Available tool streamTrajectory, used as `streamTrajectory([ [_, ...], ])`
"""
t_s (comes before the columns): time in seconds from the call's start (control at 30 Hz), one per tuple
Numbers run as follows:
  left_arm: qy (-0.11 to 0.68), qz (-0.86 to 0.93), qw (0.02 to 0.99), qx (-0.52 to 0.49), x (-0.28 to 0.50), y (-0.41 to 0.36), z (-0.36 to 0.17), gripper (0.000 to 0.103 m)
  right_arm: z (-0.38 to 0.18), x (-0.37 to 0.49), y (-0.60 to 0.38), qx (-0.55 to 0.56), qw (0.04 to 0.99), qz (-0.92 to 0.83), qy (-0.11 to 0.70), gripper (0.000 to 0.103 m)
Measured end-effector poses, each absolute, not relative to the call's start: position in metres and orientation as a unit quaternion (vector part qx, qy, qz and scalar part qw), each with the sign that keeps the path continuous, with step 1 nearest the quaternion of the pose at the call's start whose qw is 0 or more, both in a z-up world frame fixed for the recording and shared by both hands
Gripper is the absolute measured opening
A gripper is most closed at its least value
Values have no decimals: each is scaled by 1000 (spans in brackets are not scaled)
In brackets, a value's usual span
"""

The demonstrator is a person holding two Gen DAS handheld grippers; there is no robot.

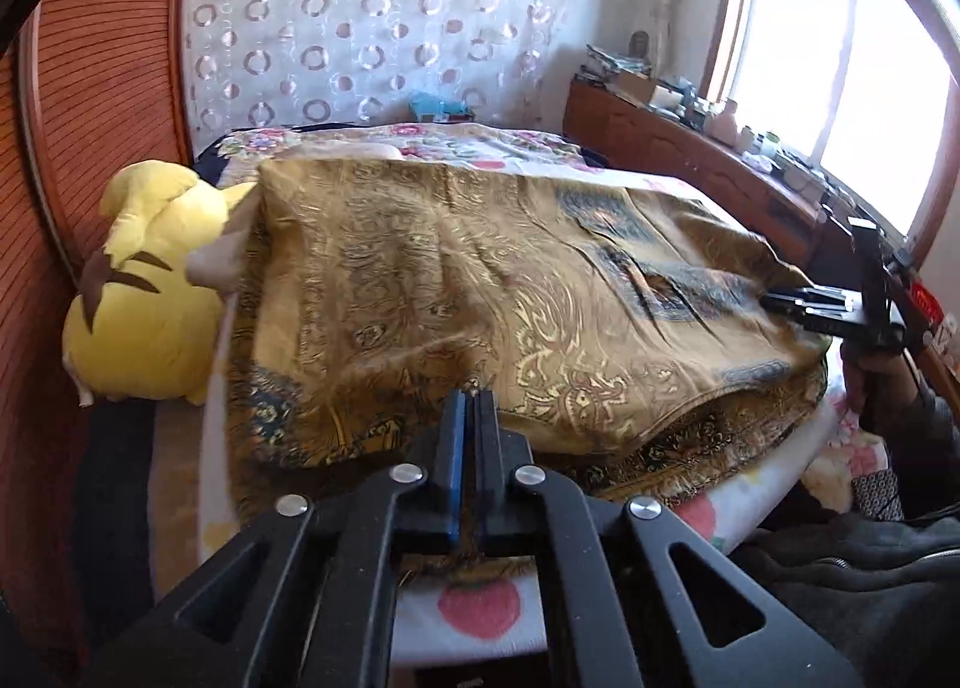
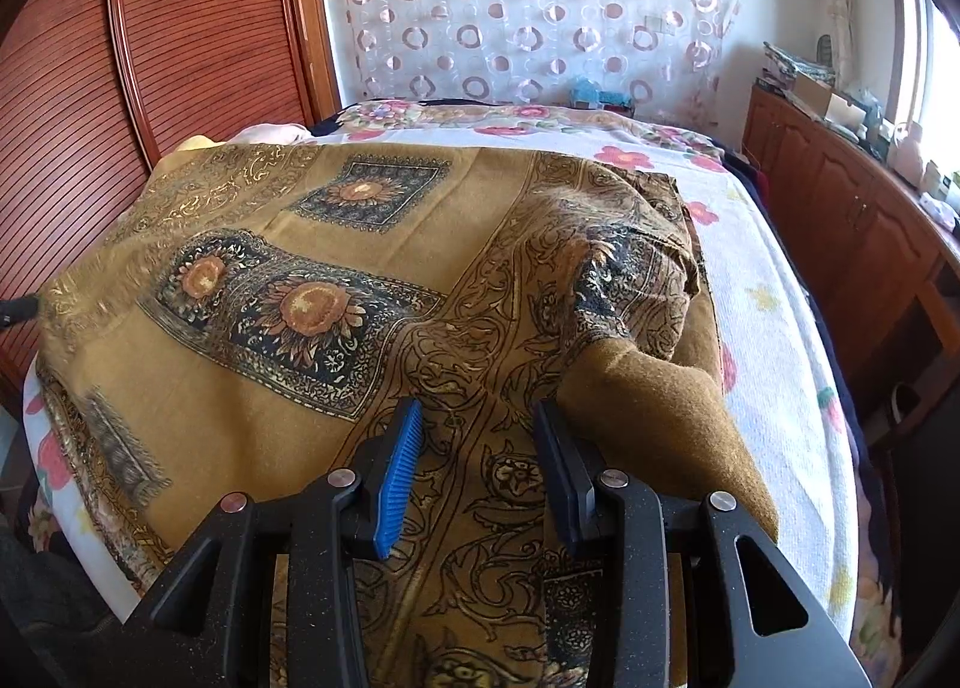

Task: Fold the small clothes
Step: 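Open both grippers and smooth the folded shirt flat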

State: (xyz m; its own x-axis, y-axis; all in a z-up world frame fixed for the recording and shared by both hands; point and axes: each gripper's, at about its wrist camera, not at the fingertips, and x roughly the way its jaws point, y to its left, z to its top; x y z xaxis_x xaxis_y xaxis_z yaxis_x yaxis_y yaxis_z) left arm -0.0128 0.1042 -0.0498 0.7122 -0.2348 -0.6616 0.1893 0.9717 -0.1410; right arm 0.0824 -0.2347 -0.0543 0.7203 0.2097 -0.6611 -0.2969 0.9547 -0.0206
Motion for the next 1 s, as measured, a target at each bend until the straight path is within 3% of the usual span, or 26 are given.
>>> streamTrajectory([
  [0.03, 362, -108, 925, -29, -14, 105, -49, 5, -54, 83, -234, -63, 925, 136, 348, 40],
  [0.07, 362, -100, 926, -27, -14, 109, -48, 16, -55, 83, -234, -64, 925, 136, 349, 40],
  [0.17, 351, -89, 931, -37, -15, 116, -48, 36, -54, 82, -235, -64, 925, 136, 349, 41],
  [0.3, 362, -54, 930, -46, -4, 131, -60, 48, -55, 82, -234, -65, 925, 136, 349, 41],
  [0.37, 362, -35, 930, -47, -1, 136, -65, 72, -55, 82, -234, -66, 925, 135, 348, 41],
  [0.4, 362, -27, 930, -47, 0, 139, -68, 75, -55, 81, -234, -67, 925, 135, 348, 41],
  [1.0, 391, 40, 918, -55, 20, 177, -100, 76, -55, 82, -237, -67, 924, 136, 352, 41],
])
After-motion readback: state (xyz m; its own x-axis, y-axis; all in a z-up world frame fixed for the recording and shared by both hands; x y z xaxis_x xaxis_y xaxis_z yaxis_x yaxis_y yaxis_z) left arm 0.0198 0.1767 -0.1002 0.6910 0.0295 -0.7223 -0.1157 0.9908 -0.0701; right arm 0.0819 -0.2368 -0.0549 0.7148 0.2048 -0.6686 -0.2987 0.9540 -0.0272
